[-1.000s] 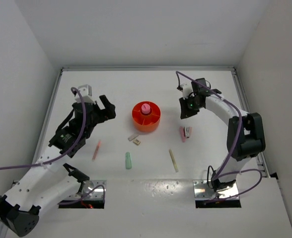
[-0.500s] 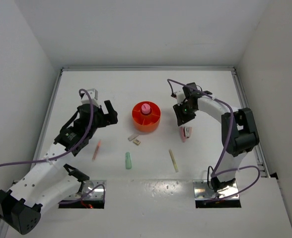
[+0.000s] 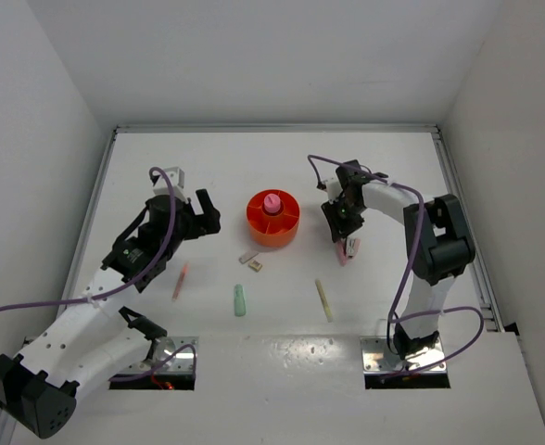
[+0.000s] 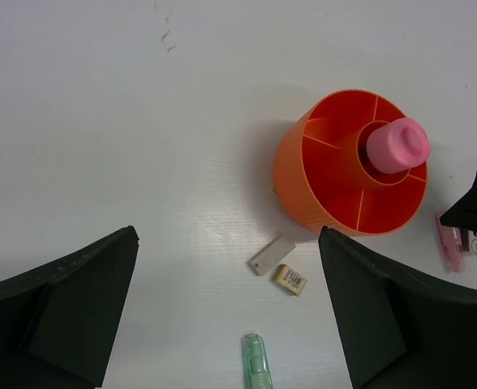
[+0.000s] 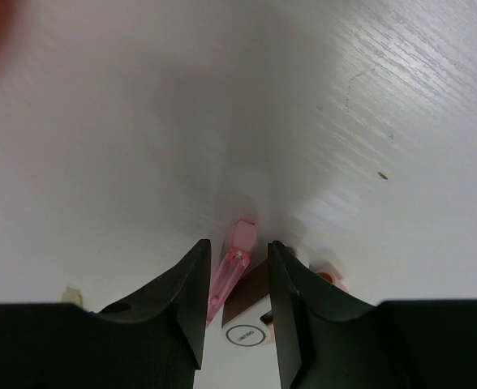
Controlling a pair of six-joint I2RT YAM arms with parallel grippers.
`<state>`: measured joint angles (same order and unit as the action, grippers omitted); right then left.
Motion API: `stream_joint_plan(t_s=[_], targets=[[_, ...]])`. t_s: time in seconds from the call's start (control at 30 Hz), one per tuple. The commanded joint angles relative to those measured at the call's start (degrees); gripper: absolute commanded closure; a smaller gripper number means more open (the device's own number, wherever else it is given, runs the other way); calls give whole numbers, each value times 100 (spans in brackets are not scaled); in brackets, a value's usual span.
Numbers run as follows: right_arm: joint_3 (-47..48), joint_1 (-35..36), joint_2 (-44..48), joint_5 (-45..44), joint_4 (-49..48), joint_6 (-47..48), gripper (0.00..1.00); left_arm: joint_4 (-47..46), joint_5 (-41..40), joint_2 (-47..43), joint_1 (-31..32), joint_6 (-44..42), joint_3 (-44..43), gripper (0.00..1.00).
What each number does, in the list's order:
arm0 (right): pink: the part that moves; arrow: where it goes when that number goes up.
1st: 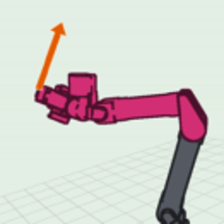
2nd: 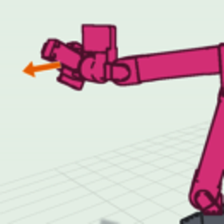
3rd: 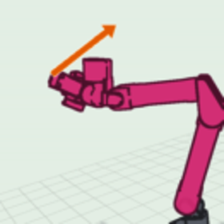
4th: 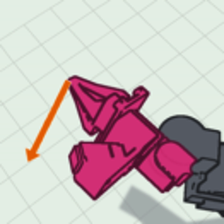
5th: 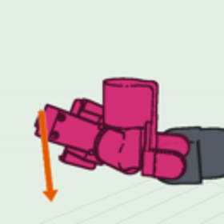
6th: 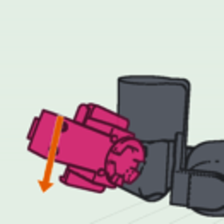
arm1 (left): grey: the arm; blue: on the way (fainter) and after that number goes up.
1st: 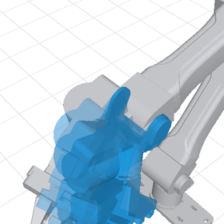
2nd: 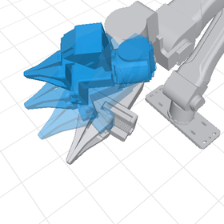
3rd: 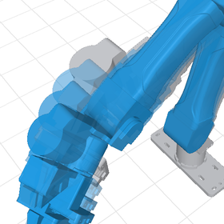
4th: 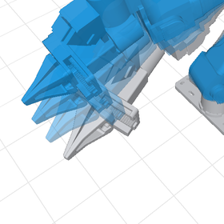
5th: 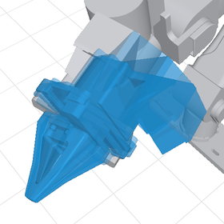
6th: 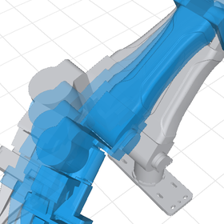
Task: Sort the stationery into containers
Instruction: Grab a piece of stationery with the right arm
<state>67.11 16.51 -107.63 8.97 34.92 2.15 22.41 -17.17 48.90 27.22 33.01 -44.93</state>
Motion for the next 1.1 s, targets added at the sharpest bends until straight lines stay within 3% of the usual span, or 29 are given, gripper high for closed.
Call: stream_joint_plan(t_s=[0.0, 0.6, 0.8, 0.9, 0.97, 1.07], targets=[[39, 89, 6, -123, 6, 31, 65, -176, 65, -74, -68, -76, 28, 0], [-14, 194, -222, -124, 305, 136, 68, -176, 65, -74, -68, -76, 28, 0], [-14, 247, -275, -177, 305, 136, 78, -176, 65, -74, -68, -76, 28, 0], [-14, 247, -276, -177, 305, 136, 90, -176, 65, -74, -68, -76, 28, 0], [39, 247, -101, 33, 367, 136, 99, -176, 65, -74, -68, -76, 28, 0], [179, 247, 381, 902, 436, 354, 100, -176, 65, -74, -68, -76, 28, 0]])
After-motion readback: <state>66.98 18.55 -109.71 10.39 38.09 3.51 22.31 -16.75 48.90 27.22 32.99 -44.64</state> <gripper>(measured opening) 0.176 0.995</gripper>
